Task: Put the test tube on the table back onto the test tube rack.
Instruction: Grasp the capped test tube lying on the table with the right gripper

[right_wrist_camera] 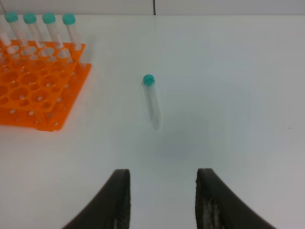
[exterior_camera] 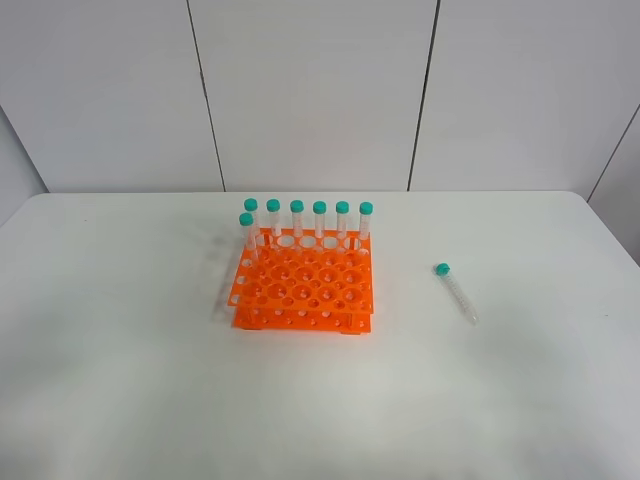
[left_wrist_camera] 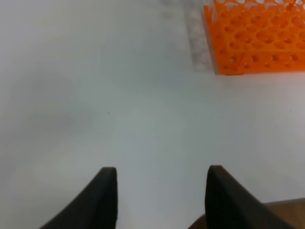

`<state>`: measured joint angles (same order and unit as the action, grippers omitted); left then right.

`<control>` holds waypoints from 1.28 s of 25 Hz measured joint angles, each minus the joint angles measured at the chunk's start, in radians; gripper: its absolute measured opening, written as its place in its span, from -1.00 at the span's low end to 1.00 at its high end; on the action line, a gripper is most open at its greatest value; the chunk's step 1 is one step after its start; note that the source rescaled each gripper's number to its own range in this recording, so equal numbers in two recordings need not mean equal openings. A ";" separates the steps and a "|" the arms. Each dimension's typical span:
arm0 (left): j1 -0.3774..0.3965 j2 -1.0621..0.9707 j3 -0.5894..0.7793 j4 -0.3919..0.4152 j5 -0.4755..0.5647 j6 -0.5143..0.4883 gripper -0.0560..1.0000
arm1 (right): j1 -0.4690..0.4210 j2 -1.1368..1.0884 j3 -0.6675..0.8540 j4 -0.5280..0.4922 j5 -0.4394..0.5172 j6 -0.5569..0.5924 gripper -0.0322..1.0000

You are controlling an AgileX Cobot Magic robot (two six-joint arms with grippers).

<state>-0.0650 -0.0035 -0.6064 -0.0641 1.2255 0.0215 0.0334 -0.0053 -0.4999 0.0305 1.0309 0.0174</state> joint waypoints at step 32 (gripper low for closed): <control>0.000 0.000 0.000 0.000 0.000 0.000 1.00 | 0.000 0.000 0.000 0.000 0.000 0.001 0.34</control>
<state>-0.0650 -0.0035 -0.6064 -0.0641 1.2255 0.0215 0.0334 -0.0053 -0.4999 0.0305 1.0309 0.0183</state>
